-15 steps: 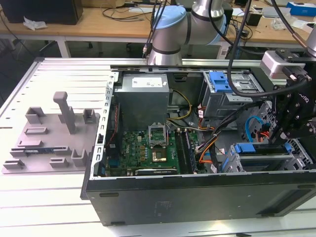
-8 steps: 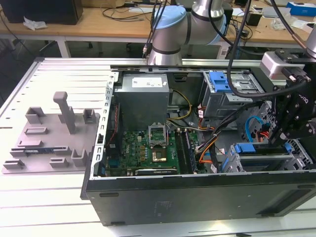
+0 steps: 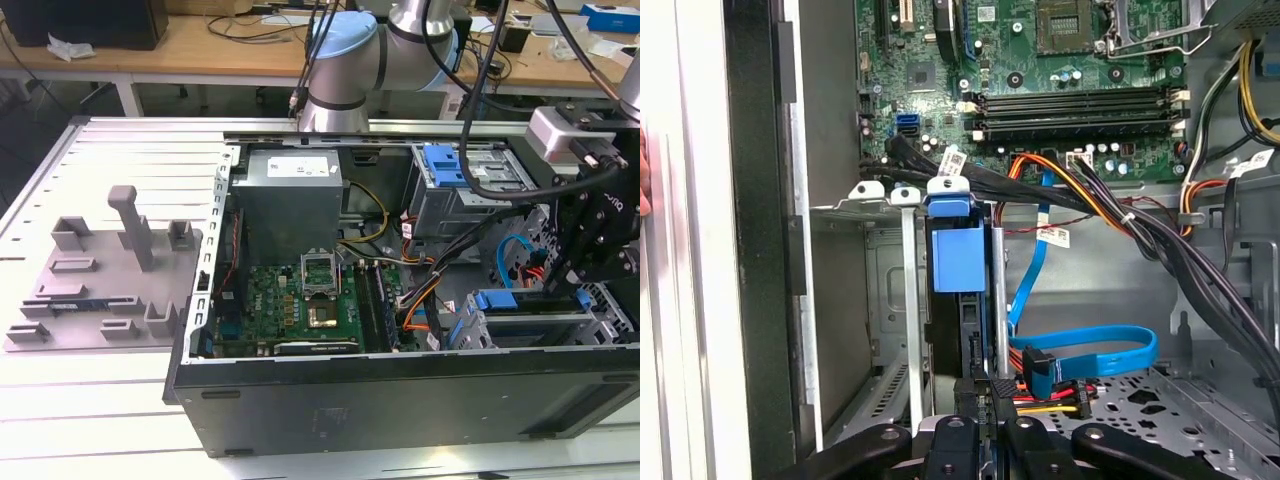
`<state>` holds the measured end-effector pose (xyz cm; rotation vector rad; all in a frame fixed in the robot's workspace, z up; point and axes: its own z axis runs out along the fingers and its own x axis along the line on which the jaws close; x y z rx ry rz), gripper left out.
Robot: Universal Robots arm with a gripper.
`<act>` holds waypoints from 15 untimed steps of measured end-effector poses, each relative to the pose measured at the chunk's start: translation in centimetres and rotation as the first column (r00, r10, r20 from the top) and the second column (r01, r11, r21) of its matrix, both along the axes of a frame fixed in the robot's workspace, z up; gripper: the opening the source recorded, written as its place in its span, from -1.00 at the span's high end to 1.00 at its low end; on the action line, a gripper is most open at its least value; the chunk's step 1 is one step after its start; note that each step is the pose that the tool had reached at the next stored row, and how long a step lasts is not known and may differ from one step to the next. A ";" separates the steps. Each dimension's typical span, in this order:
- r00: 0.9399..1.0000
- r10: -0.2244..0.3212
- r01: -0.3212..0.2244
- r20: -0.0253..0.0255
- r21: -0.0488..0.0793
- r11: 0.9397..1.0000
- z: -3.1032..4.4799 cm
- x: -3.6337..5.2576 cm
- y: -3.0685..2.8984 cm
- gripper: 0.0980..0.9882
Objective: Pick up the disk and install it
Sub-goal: 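Insert the first disk wire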
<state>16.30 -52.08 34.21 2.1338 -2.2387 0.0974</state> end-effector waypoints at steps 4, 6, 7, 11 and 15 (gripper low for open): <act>1.000 0.000 0.000 0.000 0.000 1.000 -0.10 0.00 0.00 0.84; 1.000 0.000 0.000 0.000 0.000 1.000 -0.09 0.00 0.00 0.84; 1.000 0.000 0.000 0.000 0.000 1.000 -0.10 0.00 0.00 0.84; 1.000 0.000 0.000 0.000 0.000 1.000 -0.16 0.00 0.00 0.84; 1.000 0.000 0.000 0.000 0.000 1.000 -0.32 0.00 0.00 0.84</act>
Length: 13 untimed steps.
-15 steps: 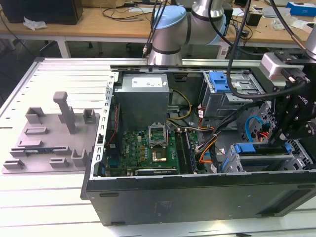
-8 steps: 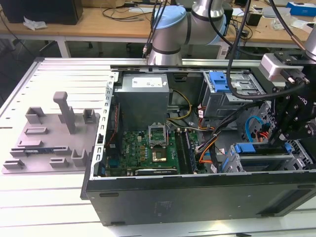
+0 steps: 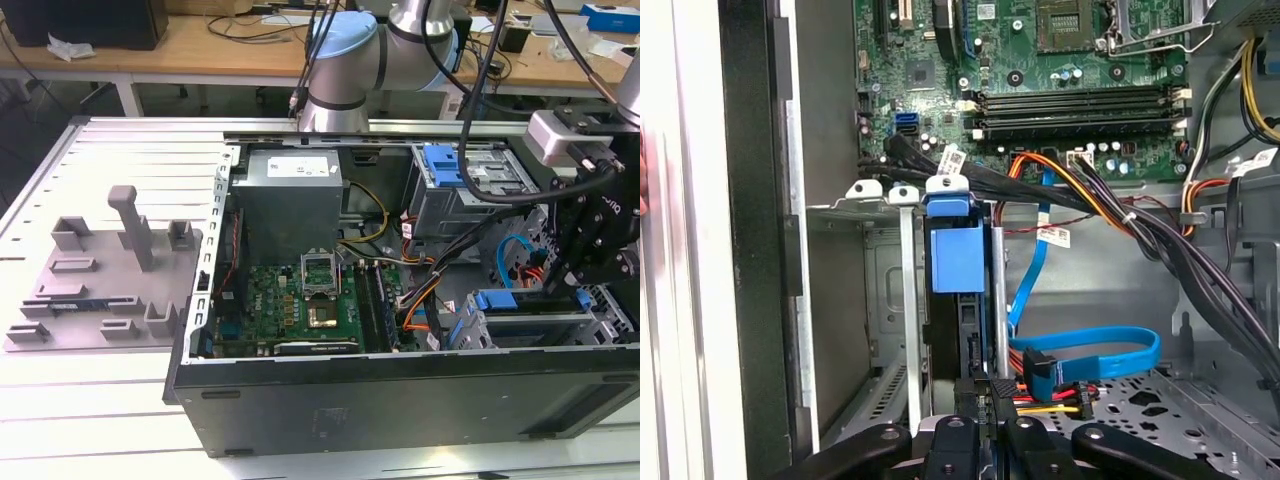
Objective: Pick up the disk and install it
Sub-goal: 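Insert the first disk wire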
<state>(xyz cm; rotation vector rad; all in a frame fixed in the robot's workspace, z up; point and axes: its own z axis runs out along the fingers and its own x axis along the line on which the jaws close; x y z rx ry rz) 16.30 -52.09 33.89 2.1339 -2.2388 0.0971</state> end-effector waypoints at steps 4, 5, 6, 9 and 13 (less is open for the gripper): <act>1.000 0.000 0.000 0.000 0.000 1.000 -0.28 0.02 -0.12 0.84; 1.000 0.000 0.000 0.000 0.000 1.000 -0.30 0.01 -0.12 0.84; 1.000 0.000 0.000 0.000 0.001 1.000 -0.33 0.01 -0.12 0.81; 1.000 0.000 0.000 0.000 0.000 1.000 0.14 0.01 -0.12 0.67; 1.000 0.000 0.000 0.000 0.000 1.000 1.61 0.02 -0.12 0.67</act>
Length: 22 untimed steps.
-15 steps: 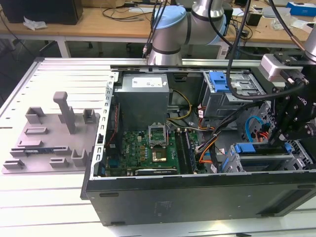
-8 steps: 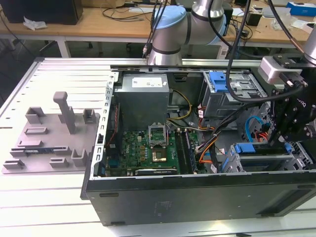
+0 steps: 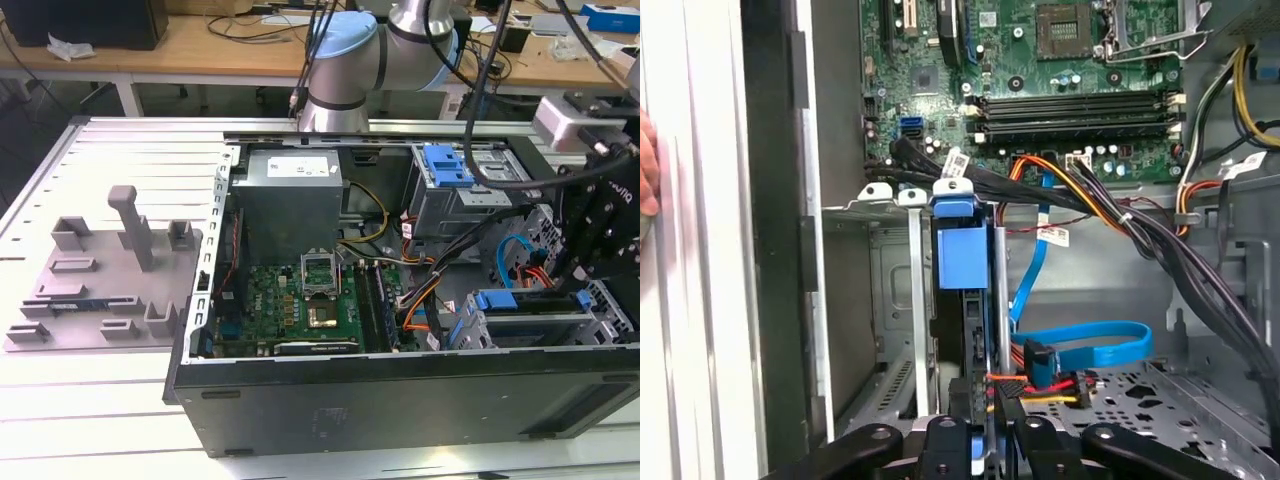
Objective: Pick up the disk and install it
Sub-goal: 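Insert the first disk wire, then insert the second disk wire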
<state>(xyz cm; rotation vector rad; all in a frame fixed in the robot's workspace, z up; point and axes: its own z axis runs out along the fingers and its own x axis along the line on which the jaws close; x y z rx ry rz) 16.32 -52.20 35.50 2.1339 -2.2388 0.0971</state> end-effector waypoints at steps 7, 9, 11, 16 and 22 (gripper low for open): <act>1.000 0.000 0.000 0.000 -0.001 1.000 2.41 0.00 0.05 0.67; 1.000 0.000 0.000 0.000 -0.001 1.000 2.41 0.00 0.05 0.67; 1.000 0.000 0.000 0.000 -0.001 1.000 2.41 0.00 0.05 0.67; 1.000 0.000 0.000 0.000 -0.001 1.000 2.41 0.00 0.05 0.67; 1.000 0.001 -0.001 0.000 -0.001 1.000 2.41 0.00 0.07 0.67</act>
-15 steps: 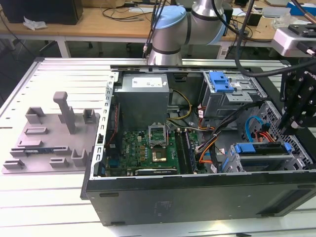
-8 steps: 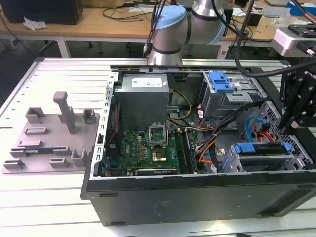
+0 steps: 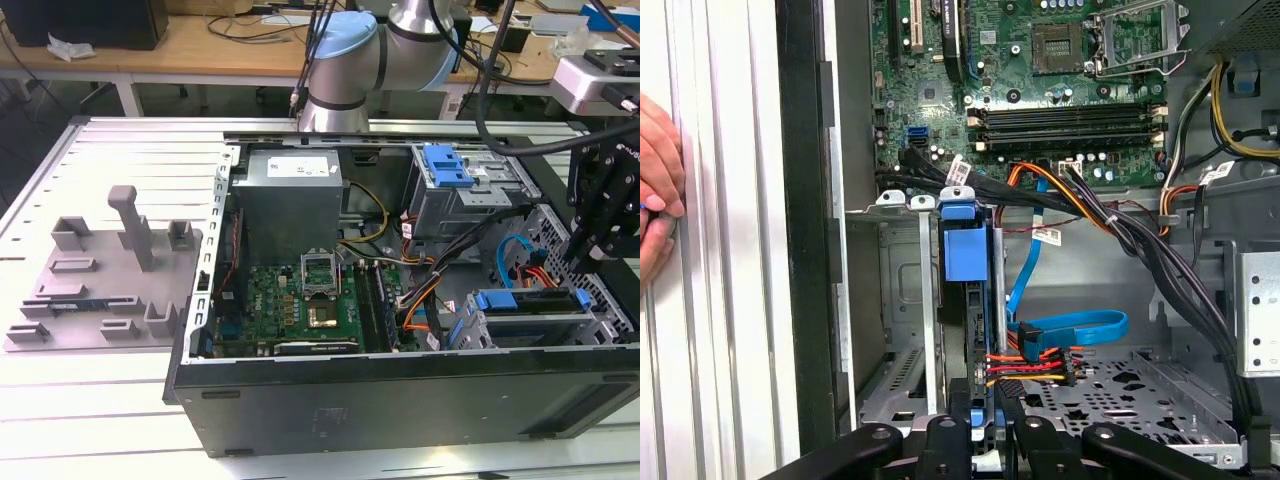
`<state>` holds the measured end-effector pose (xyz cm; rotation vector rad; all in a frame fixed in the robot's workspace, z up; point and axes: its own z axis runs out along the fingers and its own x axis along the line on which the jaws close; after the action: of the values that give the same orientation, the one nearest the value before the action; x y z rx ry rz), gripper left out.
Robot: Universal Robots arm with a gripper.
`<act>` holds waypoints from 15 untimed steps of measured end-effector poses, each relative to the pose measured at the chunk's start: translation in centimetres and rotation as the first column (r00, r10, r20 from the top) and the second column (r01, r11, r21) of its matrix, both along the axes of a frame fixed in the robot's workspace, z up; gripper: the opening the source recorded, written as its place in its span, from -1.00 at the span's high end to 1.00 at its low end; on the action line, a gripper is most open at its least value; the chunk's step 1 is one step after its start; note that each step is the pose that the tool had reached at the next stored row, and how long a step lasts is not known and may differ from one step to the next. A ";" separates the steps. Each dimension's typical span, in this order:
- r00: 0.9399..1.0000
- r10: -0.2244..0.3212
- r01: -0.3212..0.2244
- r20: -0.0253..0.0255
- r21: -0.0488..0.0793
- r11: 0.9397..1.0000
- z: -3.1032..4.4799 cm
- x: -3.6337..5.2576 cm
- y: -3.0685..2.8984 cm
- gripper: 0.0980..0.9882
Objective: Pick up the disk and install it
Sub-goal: 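Insert the second disk wire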
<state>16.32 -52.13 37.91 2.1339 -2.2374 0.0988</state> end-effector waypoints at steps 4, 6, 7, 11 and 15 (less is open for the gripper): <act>1.000 0.000 0.000 -0.014 -0.018 1.000 0.01 0.45 0.86 0.67; 1.000 -0.001 0.000 -0.024 -0.054 0.999 0.01 0.62 2.06 0.67; 1.000 -0.001 0.000 -0.024 -0.061 0.998 0.01 0.63 2.54 0.67; 1.000 -0.002 0.000 -0.024 -0.079 0.997 0.01 0.64 3.26 0.50; 0.999 -0.002 -0.002 -0.044 -0.079 0.997 0.01 0.86 3.29 0.50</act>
<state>17.18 -48.84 37.92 2.0757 -2.1713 0.1373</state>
